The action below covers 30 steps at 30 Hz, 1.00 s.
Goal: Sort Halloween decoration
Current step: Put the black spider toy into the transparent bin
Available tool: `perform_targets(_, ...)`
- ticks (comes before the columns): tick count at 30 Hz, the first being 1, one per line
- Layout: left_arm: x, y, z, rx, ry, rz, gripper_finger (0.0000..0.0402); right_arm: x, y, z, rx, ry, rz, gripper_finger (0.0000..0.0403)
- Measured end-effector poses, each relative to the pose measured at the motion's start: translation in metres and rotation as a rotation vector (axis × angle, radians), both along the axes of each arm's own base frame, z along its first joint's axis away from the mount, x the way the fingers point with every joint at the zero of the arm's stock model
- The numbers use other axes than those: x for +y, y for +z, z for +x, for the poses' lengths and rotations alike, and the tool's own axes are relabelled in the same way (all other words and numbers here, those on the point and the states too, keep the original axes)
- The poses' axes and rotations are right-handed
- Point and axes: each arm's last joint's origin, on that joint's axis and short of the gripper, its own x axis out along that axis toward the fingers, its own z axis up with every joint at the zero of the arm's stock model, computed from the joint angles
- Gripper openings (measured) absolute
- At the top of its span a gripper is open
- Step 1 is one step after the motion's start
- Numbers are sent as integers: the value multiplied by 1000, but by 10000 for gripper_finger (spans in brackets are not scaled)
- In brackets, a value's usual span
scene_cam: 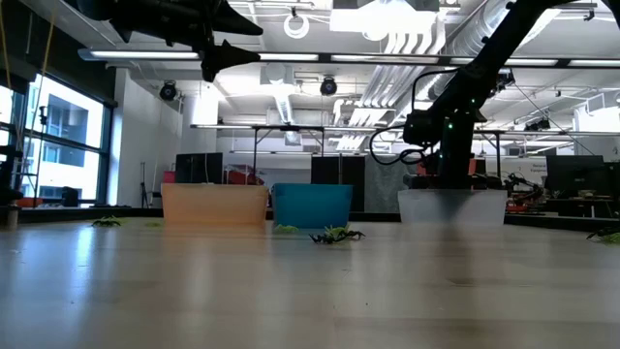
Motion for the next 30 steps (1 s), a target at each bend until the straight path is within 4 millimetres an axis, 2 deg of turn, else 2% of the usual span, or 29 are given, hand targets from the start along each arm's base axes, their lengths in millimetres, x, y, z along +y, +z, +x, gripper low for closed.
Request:
perform_targets(7,0,0,0,-2,2,-16,241,0,0,0,-2,17,8,26)
perform_targets(16,0,0,0,-2,2,-16,241,0,1,1,-5,-7,29,125)
perform_targets(23,0,0,0,-1,3,-15,241,-10,21,8,21,24,2,173)
perform_targets(30,0,0,0,-1,3,-15,241,-20,48,16,45,131,-36,181)
